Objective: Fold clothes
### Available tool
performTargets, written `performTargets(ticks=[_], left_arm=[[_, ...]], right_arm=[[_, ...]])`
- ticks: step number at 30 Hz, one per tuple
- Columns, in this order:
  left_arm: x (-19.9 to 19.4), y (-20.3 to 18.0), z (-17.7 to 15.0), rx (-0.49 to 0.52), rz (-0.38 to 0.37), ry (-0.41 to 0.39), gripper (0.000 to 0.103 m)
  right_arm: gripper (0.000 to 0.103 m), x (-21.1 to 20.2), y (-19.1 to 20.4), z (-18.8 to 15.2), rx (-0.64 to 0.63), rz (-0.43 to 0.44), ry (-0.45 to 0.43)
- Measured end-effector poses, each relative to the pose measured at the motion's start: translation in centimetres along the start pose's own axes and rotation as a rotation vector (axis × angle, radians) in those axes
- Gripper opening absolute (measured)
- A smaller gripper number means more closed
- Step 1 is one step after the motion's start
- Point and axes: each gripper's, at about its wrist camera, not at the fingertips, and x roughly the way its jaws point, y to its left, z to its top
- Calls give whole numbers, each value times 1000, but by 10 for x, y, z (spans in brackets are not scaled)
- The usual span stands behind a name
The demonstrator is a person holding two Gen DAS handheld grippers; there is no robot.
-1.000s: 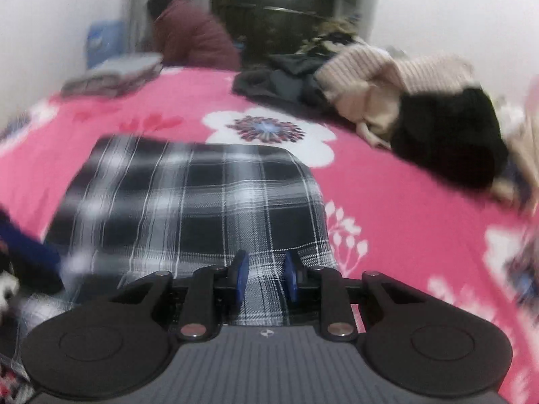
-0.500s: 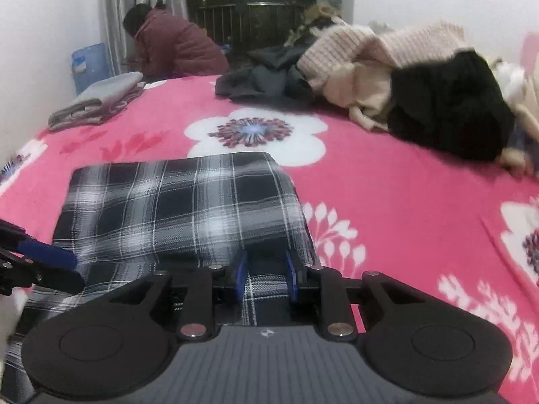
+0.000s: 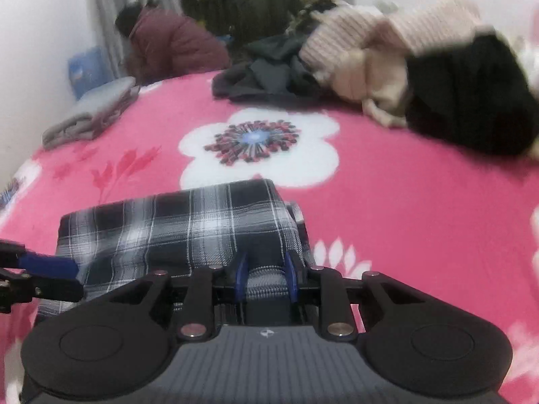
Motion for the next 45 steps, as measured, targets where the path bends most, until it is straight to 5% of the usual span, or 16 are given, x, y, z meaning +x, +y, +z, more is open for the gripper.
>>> performTargets(ticks=[7, 12, 17, 27, 31, 40, 45], left_arm=[[-27, 8, 1, -83, -42, -25, 53], [-52, 18, -10, -206, -105, -5, 70], [-52, 14, -34, -275, -191, 110, 70], [-40, -4, -80, -336, -238, 232, 70], [-35, -2, -85, -395, -282, 261, 70], [-25, 8, -88, -497, -303, 279, 69], [-24, 7, -92, -523, -303, 303, 43]], right_arm=[[28, -50, -16, 4, 143, 52, -59], [33, -101, -19, -16, 221, 117, -78], [38, -125, -5, -46, 244, 169, -16], [43, -132, 18, -80, 365, 333, 80], [49, -129, 5, -90, 548, 416, 133], [59, -121, -20, -125, 896, 433, 204], [59, -110, -21, -136, 996, 464, 236]])
